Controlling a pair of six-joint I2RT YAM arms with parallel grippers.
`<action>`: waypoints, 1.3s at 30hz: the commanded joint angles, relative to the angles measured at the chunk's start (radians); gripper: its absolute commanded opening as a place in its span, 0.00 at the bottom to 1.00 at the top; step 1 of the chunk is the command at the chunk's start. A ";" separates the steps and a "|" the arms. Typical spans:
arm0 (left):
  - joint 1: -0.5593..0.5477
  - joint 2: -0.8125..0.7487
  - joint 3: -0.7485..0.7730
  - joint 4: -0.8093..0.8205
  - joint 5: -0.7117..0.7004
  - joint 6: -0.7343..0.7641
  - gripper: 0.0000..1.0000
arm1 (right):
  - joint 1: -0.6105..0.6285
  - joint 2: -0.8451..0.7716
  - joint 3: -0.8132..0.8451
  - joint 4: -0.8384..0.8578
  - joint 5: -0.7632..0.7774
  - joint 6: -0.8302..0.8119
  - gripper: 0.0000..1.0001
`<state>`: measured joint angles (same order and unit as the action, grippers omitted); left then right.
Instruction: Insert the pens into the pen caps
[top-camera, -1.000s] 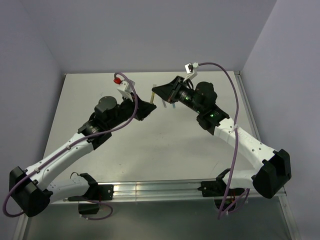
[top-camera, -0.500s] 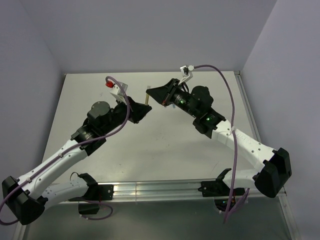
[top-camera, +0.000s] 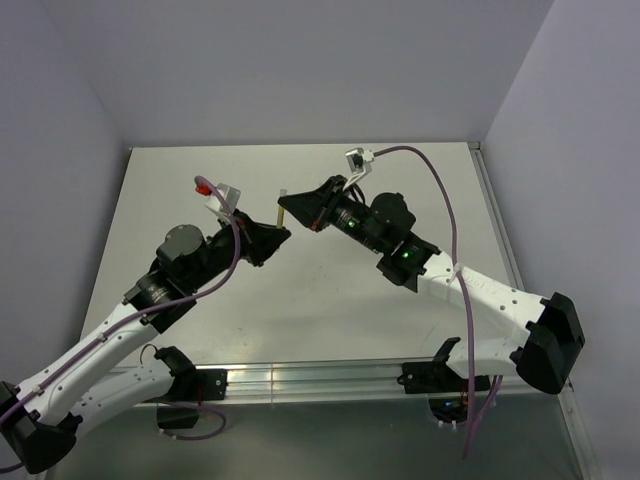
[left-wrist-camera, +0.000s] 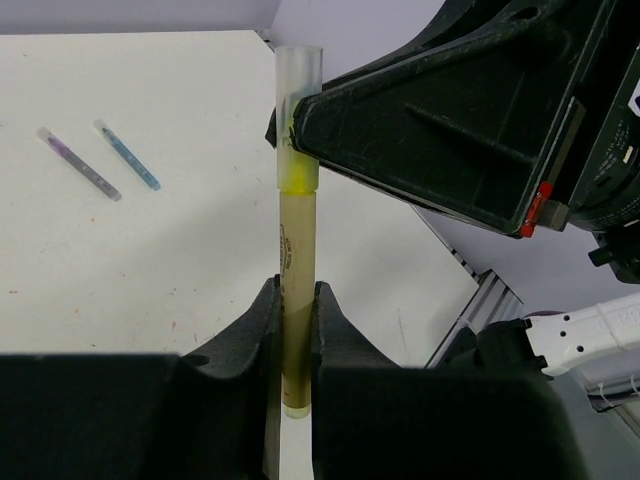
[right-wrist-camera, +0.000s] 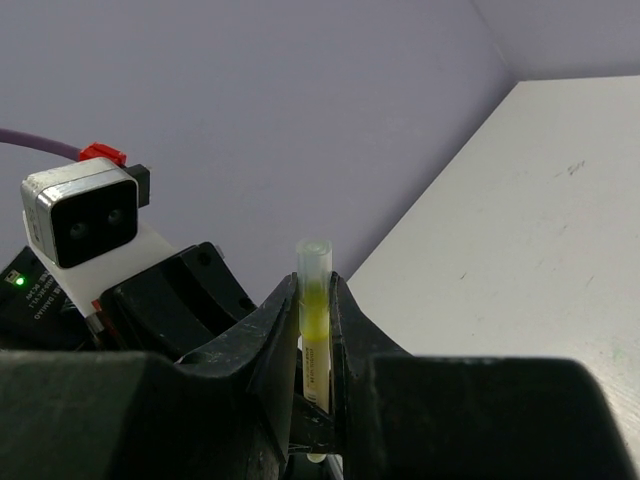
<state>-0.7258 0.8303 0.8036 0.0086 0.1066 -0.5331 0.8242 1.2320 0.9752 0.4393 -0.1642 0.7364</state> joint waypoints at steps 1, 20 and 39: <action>0.012 -0.014 0.011 0.134 -0.102 0.025 0.00 | 0.098 -0.022 -0.041 -0.031 -0.129 -0.020 0.00; 0.012 -0.022 0.040 0.136 -0.168 0.064 0.00 | 0.176 -0.025 -0.105 -0.020 -0.123 -0.025 0.00; 0.012 0.016 0.115 0.119 -0.214 0.116 0.00 | 0.184 -0.025 -0.145 0.032 -0.239 0.073 0.00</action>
<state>-0.7422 0.8234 0.8188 -0.0967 0.0845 -0.4526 0.9020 1.2194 0.8738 0.5617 -0.0563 0.7319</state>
